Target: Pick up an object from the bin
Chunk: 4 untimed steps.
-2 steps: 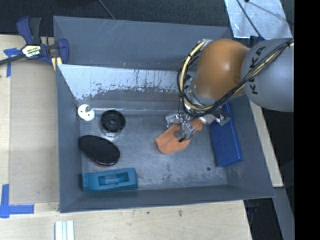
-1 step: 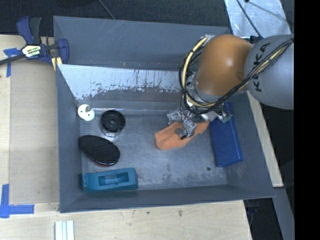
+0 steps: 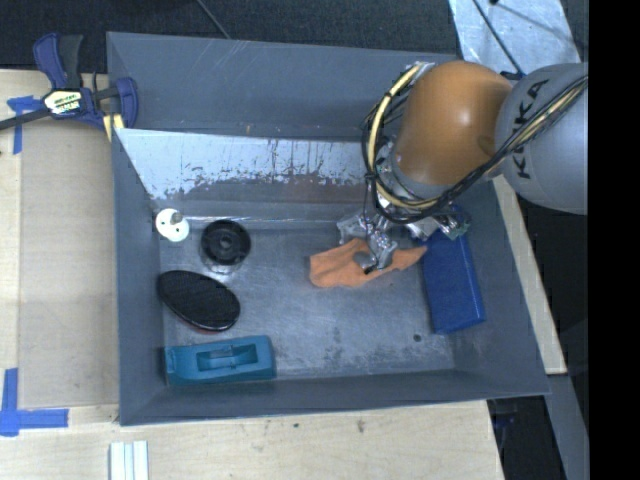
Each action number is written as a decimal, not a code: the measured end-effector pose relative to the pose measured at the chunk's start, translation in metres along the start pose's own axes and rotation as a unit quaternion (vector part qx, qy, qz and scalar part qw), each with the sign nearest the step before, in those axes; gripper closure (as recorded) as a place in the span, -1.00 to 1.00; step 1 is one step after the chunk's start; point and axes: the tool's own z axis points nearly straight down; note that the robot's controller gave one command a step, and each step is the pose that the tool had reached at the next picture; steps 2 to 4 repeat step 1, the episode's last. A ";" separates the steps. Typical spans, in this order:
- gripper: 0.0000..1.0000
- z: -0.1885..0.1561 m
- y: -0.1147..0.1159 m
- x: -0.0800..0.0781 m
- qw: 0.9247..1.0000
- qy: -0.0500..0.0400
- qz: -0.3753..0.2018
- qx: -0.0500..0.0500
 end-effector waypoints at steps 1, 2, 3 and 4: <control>1.00 -0.008 -0.001 -0.001 1.000 -0.001 0.000 0.001; 1.00 -0.008 -0.001 -0.001 1.000 -0.001 0.000 0.001; 1.00 -0.008 -0.001 -0.001 1.000 -0.001 0.000 0.001; 1.00 -0.008 -0.001 -0.001 1.000 -0.001 0.000 0.001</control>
Offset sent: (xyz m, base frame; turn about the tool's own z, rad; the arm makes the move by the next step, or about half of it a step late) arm 0.0000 -0.0002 0.0699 0.0000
